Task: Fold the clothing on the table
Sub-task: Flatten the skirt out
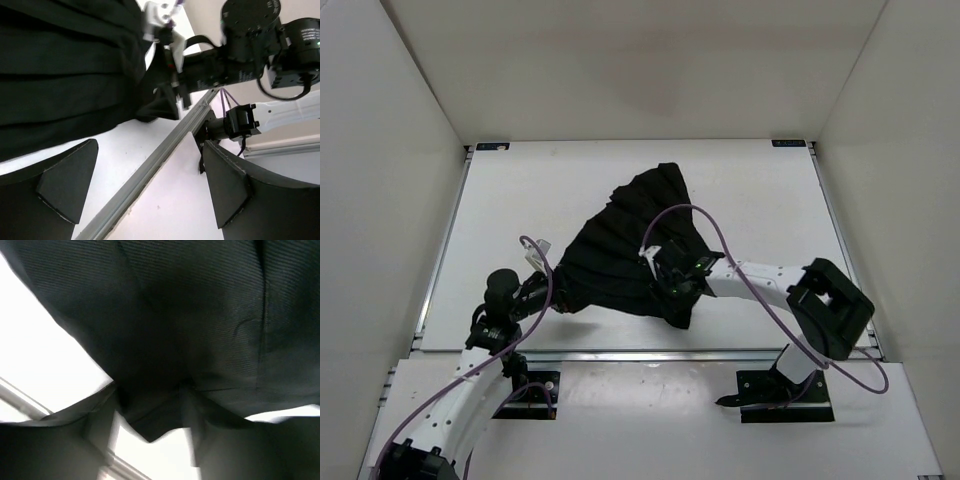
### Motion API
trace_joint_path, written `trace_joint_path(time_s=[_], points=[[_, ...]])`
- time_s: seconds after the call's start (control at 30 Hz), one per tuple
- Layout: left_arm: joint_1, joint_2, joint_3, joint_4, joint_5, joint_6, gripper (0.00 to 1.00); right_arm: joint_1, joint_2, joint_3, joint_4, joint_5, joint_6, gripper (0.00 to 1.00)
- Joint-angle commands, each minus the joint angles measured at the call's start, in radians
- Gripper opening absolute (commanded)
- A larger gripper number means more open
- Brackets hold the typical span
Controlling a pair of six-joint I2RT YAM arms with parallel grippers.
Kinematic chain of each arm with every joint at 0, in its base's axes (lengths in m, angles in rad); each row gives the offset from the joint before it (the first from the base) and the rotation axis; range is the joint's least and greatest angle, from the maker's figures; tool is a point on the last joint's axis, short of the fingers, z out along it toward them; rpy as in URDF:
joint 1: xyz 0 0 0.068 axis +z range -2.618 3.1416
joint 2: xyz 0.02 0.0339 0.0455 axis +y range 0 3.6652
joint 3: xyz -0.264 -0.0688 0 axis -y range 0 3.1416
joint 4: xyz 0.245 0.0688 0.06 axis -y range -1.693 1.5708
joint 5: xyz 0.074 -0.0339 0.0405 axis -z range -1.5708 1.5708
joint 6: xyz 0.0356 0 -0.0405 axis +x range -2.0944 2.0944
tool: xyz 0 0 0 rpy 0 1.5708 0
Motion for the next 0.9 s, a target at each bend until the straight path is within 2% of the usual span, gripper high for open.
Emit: trace_joint_path(time_s=[0.0, 0.03, 0.1, 0.17, 0.2, 0.23, 0.27, 0.3, 0.33, 0.37, 0.4, 0.47, 0.53, 0.63, 0.7, 0.77, 0.87], points=[[0.013, -0.020, -0.024, 0.069, 0.027, -0.036, 0.85, 0.087, 0.132, 0.047, 0.091, -0.026, 0.046, 0.01], [0.015, -0.020, -0.026, 0.071, 0.032, -0.051, 0.77, 0.087, 0.149, 0.064, 0.097, -0.057, 0.064, 0.00], [0.021, -0.029, 0.002, 0.042, 0.003, -0.062, 0.25, 0.090, 0.155, 0.121, 0.132, -0.124, 0.093, 0.00], [0.030, -0.028, 0.046, -0.035, -0.034, -0.035, 0.07, 0.049, 0.108, 0.163, 0.213, -0.204, 0.162, 0.00], [0.036, -0.028, 0.081, -0.085, -0.067, -0.022, 0.04, 0.013, 0.064, 0.169, 0.306, -0.265, 0.222, 0.00], [0.041, -0.028, 0.102, -0.154, -0.087, 0.010, 0.04, -0.011, 0.019, 0.148, 0.363, -0.317, 0.259, 0.00], [0.038, -0.022, 0.141, -0.215, -0.124, 0.051, 0.06, -0.057, 0.007, 0.111, 0.505, -0.412, 0.329, 0.00], [0.036, -0.020, 0.186, -0.275, -0.170, 0.080, 0.23, -0.098, -0.027, 0.056, 0.672, -0.468, 0.384, 0.04], [0.030, -0.017, 0.200, -0.297, -0.193, 0.096, 0.35, -0.117, -0.027, 0.054, 0.737, -0.555, 0.414, 0.24], [0.030, -0.015, 0.218, -0.332, -0.213, 0.117, 0.42, -0.143, -0.018, 0.064, 0.800, -0.581, 0.463, 0.41], [0.026, -0.011, 0.223, -0.358, -0.238, 0.124, 0.51, -0.163, 0.003, 0.092, 0.808, -0.632, 0.469, 0.52], [0.026, -0.009, 0.209, -0.366, -0.249, 0.108, 0.63, -0.182, 0.034, 0.139, 0.807, -0.758, 0.456, 0.59], [0.030, -0.003, 0.182, -0.372, -0.252, 0.081, 0.64, -0.177, 0.005, 0.125, 0.838, -0.776, 0.440, 0.63], [0.018, 0.008, 0.120, -0.375, -0.249, 0.030, 0.64, -0.172, -0.088, 0.046, 0.885, -0.708, 0.416, 0.67], [-0.006, 0.020, 0.064, -0.360, -0.244, -0.033, 0.63, -0.182, -0.147, -0.009, 0.843, -0.639, 0.381, 0.69], [-0.067, 0.020, 0.016, -0.331, -0.255, -0.092, 0.64, -0.194, -0.199, -0.033, 0.804, -0.580, 0.359, 0.70], [-0.172, 0.014, -0.065, -0.253, -0.292, -0.229, 0.61, -0.208, -0.279, -0.070, 0.730, -0.504, 0.316, 0.70]])
